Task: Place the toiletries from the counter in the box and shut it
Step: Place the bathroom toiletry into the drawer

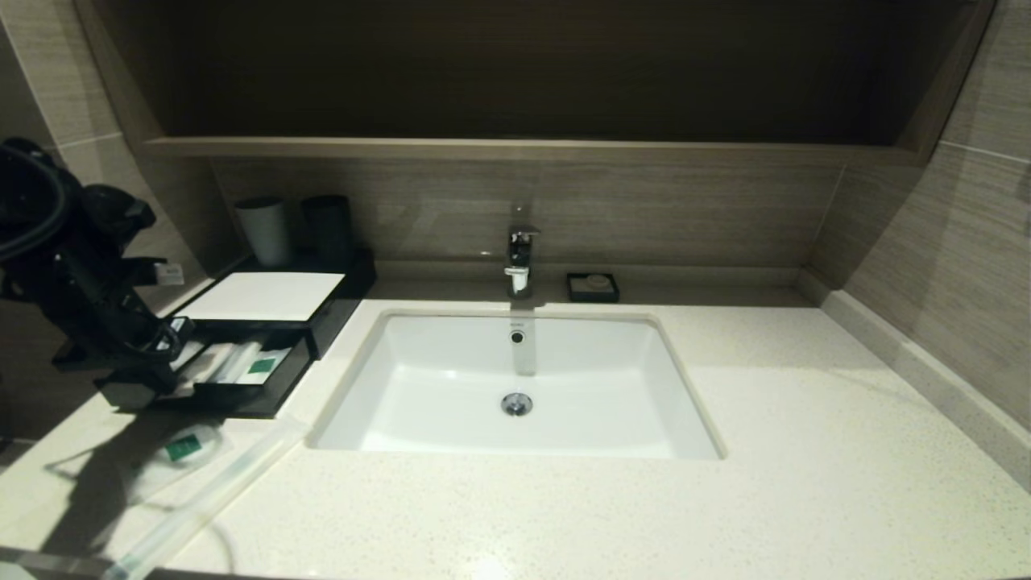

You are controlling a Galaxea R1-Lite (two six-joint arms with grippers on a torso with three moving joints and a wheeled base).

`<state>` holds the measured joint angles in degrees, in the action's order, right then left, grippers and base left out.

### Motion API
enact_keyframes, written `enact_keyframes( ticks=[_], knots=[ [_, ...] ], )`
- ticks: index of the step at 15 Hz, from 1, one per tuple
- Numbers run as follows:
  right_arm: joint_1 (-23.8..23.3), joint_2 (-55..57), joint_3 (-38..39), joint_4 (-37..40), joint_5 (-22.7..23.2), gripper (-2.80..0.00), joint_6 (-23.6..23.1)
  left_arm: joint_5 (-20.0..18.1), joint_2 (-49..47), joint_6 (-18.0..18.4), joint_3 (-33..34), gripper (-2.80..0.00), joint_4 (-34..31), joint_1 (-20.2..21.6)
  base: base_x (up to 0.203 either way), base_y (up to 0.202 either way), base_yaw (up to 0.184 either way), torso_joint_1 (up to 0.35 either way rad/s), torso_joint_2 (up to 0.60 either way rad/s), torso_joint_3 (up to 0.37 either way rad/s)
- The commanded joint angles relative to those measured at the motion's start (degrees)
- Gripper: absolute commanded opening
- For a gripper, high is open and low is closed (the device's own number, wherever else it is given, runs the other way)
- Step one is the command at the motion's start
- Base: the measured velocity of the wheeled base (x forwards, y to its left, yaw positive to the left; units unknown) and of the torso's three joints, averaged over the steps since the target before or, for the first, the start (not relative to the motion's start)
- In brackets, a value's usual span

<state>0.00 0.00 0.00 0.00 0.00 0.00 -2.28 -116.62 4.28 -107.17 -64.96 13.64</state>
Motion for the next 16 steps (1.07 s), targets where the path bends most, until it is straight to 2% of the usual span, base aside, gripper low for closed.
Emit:
enact_keyframes(
  ticks=[1, 7, 16],
  knots=[
    [0.0, 0.0, 0.0, 0.0, 0.0, -2.80, 0.0, 0.0, 0.0, -0.1, 0.1, -2.80, -0.4, 0.1, 0.000, 0.000, 0.000, 0.000, 0.00, 0.000],
    [0.0, 0.0, 0.0, 0.0, 0.0, -2.80, 0.0, 0.1, -0.1, -0.1, 0.2, -2.80, -3.1, 0.2, 0.000, 0.000, 0.000, 0.000, 0.00, 0.000],
    [0.0, 0.0, 0.0, 0.0, 0.0, -2.80, 0.0, 0.0, -1.9, -0.3, -0.6, -2.80, -2.1, 0.2, 0.000, 0.000, 0.000, 0.000, 0.00, 0.000]
  ],
)
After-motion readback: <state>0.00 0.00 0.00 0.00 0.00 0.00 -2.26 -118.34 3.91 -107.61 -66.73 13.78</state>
